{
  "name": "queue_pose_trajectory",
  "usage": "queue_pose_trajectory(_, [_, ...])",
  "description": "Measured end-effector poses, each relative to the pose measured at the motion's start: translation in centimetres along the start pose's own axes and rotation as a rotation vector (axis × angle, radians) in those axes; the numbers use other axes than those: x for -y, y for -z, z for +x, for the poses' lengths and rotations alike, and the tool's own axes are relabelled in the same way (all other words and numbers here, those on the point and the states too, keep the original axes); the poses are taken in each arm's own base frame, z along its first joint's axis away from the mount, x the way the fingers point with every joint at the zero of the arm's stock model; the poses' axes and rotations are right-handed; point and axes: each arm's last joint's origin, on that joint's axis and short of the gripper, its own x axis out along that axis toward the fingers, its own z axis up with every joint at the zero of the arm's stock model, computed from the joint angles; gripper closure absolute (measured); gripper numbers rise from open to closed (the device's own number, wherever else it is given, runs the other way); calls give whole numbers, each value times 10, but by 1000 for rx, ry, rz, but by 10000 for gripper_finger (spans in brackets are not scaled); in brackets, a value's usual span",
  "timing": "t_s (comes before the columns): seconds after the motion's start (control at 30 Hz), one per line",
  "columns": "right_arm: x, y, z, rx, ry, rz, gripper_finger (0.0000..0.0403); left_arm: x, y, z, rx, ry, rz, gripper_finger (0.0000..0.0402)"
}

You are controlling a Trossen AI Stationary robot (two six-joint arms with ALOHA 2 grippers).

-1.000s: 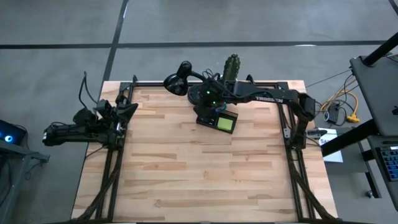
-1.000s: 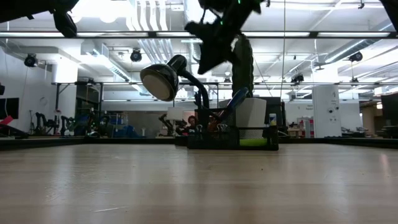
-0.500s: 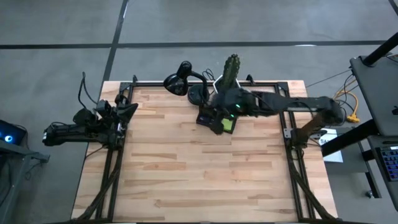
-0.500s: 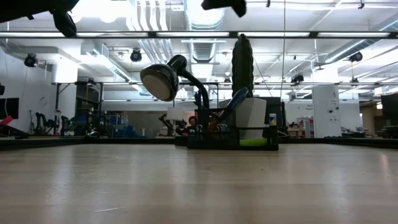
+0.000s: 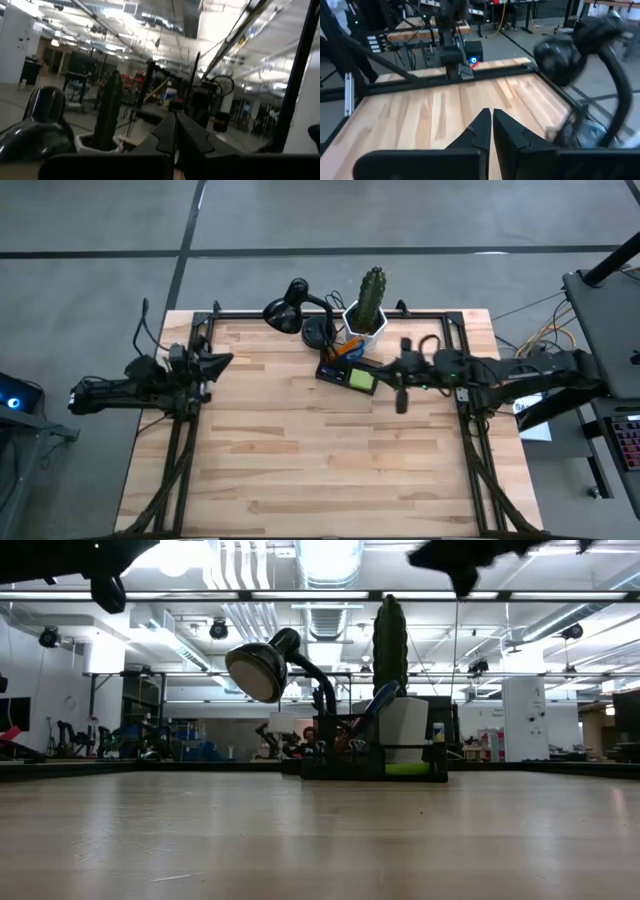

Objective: Pick and place office supplies into organizer
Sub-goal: Return to Home Position

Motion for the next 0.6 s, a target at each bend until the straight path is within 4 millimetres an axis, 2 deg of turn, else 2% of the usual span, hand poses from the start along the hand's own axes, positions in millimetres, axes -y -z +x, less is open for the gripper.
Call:
queue_pose_trajectory(0.07, [5, 18, -14, 10, 3, 20, 394, 0, 2, 0, -23, -4, 34, 402])
queue_pose_trajectory(0.23, [17, 61, -40, 164, -17, 61, 394, 0, 3, 1, -31, -4, 137, 402])
queue_pose_trajectory(0.43, [26, 110, -57, 195, -32, 125, 394, -2, 8, 0, -86, -11, 153, 402])
queue_pose_trajectory(0.6, [30, 133, -64, 229, -34, 144, 394, -4, 19, 0, -189, -25, 170, 402])
